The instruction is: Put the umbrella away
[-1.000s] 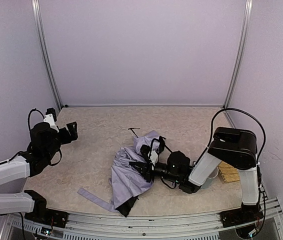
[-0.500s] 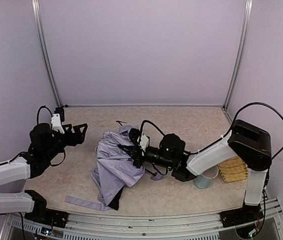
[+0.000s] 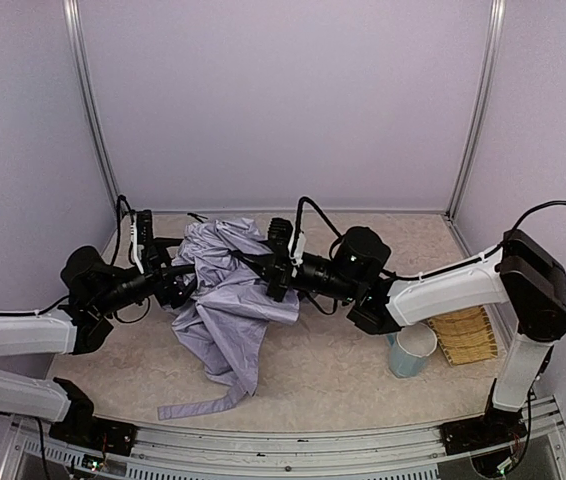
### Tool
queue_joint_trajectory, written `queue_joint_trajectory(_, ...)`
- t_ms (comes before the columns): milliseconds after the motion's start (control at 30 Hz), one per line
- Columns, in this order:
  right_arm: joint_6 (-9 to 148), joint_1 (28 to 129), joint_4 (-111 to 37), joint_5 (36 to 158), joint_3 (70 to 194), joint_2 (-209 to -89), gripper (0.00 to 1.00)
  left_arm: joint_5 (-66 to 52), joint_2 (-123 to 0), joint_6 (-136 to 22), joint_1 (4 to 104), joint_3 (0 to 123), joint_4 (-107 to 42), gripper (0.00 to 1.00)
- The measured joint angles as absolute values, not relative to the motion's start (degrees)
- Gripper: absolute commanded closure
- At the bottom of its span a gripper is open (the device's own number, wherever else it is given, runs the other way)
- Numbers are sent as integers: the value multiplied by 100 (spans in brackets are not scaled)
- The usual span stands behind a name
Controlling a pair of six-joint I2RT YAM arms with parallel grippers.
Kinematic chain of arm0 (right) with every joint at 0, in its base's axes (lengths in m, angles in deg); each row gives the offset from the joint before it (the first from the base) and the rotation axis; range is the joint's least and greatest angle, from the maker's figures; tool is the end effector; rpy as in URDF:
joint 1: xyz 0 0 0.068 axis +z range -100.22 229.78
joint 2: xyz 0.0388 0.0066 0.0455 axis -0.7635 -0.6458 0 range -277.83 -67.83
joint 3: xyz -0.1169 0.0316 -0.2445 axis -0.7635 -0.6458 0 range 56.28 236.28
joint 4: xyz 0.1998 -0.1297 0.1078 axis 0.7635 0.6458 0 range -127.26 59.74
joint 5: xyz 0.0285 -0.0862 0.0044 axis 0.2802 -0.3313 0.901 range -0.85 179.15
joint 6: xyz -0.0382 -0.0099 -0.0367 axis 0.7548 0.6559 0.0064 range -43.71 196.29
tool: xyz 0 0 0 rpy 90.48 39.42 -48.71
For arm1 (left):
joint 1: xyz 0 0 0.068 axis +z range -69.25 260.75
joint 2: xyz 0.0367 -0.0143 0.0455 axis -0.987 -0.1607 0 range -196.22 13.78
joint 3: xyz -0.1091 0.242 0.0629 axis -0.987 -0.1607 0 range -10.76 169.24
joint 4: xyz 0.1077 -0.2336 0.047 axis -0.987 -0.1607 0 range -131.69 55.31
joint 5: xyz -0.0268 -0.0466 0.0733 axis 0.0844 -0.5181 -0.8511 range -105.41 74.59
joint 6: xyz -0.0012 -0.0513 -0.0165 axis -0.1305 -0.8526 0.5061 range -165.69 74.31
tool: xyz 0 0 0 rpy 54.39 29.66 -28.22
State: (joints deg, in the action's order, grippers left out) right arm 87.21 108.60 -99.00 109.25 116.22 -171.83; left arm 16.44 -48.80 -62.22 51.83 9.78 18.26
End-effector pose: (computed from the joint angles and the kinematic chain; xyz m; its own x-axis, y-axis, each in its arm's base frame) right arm 0.1987 0.3519 0.2750 0.3386 0.2161 -0.9158 -0.9256 0.2516 -0.2829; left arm 0.1860 -0.1243 0.2480 -0.0874 -0.2280 -0.9697 0.8758 0.4463 -0.1838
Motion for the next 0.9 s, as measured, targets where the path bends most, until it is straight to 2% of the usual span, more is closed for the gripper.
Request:
queue_joint_trajectory(67, 8723, 10847, -9817, 11067, 11622, -17183, 100, 1889, -5154, -6229, 5167, 1148, 1952, 3)
queue_joint_trajectory(100, 8723, 10841, -9786, 11132, 11622, -17183, 100, 1992, -5289, -6224, 5150, 1260, 2007, 8)
queue_joint_trajectory(300, 8719, 10723, -9605, 11349, 11620, -17183, 99, 2663, -6008, -6285, 5038, 1933, 2136, 78)
queue_joint_trajectory(333, 8703, 10690, -9570, 11362, 11600, -17172, 90, 2711, -6034, -6301, 5032, 1959, 2114, 85)
queue_joint_trajectory(467, 8498, 10535, -9498, 11423, 11224, -16873, 37, 2728, -5903, -6180, 4979, 1968, 1614, 95)
queue_joint_trajectory(533, 8450, 10471, -9399, 11371, 10964, -16582, 2, 2534, -5687, -6014, 4901, 2088, 829, 100)
queue_joint_trajectory(767, 8491, 10423, -8757, 10234, 10210, -15083, 0, 993, -5416, -5420, 4603, 4149, -2568, 100)
queue_joint_trajectory(800, 8526, 10423, -8335, 9618, 10149, -14392, 0, 702, -5416, -5389, 4549, 4547, -3046, 100)
queue_joint_trajectory(833, 8526, 10423, -8322, 9587, 10149, -14364, 0, 101, -5409, -5267, 4365, 5255, -3807, 100)
queue_joint_trajectory(900, 8548, 10423, -8059, 9285, 10136, -14075, 0, -476, -5431, -5184, 4033, 5858, -4530, 100)
